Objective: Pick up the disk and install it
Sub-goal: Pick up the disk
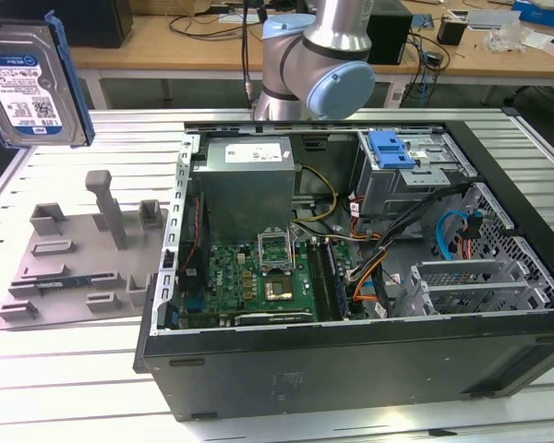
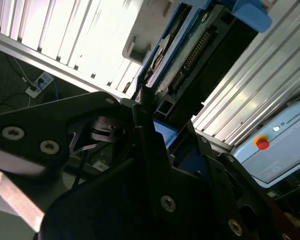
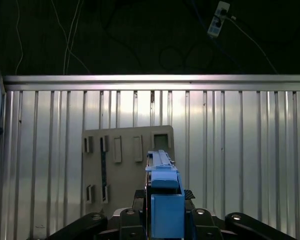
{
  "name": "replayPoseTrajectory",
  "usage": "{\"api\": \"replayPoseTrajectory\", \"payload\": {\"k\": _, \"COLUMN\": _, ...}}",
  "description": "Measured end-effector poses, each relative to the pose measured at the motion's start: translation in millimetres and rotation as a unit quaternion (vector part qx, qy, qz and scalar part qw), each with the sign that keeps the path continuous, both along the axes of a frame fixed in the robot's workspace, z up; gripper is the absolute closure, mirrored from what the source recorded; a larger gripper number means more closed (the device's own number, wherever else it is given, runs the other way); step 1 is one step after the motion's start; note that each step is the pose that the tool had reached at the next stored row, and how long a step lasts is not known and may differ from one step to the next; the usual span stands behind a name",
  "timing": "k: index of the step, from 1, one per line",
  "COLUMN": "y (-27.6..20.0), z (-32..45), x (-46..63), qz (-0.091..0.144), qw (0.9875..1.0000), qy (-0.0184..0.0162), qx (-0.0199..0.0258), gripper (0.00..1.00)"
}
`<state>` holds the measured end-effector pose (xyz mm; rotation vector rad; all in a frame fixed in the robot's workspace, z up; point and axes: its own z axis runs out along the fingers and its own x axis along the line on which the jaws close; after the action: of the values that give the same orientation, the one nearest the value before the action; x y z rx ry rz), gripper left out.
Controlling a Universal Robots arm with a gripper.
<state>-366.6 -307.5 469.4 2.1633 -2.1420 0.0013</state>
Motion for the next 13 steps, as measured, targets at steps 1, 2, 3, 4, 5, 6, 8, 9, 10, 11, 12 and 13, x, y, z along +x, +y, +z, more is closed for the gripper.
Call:
{"api": "replayPoseTrajectory", "payload": {"k": 1, "y": -0.2, "z": 2.2, "x": 0.7, "qz": 0.000, "qw": 1.0000, "qy": 0.0003, "qx": 0.0000, "gripper": 0.63}}
{"api": "replayPoseTrajectory", "payload": {"k": 2, "y": -0.4, "z": 3.9, "x": 1.2, "qz": -0.001, "qw": 1.0000, "qy": 0.0005, "qx": 0.0000, "gripper": 0.63}}
{"api": "replayPoseTrajectory", "payload": {"k": 3, "y": -0.7, "z": 5.9, "x": 1.9, "qz": -0.001, "qw": 1.0000, "qy": 0.0008, "qx": 0.0000, "gripper": 0.63}}
{"api": "replayPoseTrajectory", "payload": {"k": 4, "y": -0.9, "z": 7.5, "x": 2.6, "qz": -0.002, "qw": 1.0000, "qy": 0.0011, "qx": 0.0000, "gripper": 0.63}}
{"api": "replayPoseTrajectory", "payload": {"k": 5, "y": -1.6, "z": 11.4, "x": 4.1, "qz": -0.003, "qw": 1.0000, "qy": 0.0017, "qx": 0.0000, "gripper": 0.63}}
{"api": "replayPoseTrajectory", "payload": {"k": 6, "y": -2.2, "z": 13.8, "x": 5.3, "qz": -0.005, "qw": 1.0000, "qy": 0.0022, "qx": 0.0000, "gripper": 0.63}}
{"api": "replayPoseTrajectory", "payload": {"k": 8, "y": -2.2, "z": 13.8, "x": 5.4, "qz": -0.006, "qw": 1.0000, "qy": 0.0021, "qx": 0.0000, "gripper": 0.63}}
{"api": "replayPoseTrajectory", "payload": {"k": 9, "y": -2.2, "z": 13.8, "x": 5.5, "qz": -0.006, "qw": 1.0000, "qy": 0.0021, "qx": 0.0000, "gripper": 0.63}}
{"api": "replayPoseTrajectory", "payload": {"k": 10, "y": -2.2, "z": 13.8, "x": 5.5, "qz": -0.006, "qw": 1.0000, "qy": 0.0022, "qx": 0.0000, "gripper": 0.63}}
{"api": "replayPoseTrajectory", "payload": {"k": 11, "y": -2.2, "z": 13.9, "x": 5.5, "qz": -0.006, "qw": 1.0000, "qy": 0.0021, "qx": 0.0000, "gripper": 0.63}}
{"api": "replayPoseTrajectory", "payload": {"k": 12, "y": -2.2, "z": 13.8, "x": 5.5, "qz": -0.006, "qw": 1.0000, "qy": 0.0021, "qx": 0.0000, "gripper": 0.63}}
{"api": "replayPoseTrajectory", "payload": {"k": 13, "y": -2.2, "z": 13.9, "x": 5.5, "qz": -0.006, "qw": 1.0000, "qy": 0.0022, "qx": 0.0000, "gripper": 0.63}}
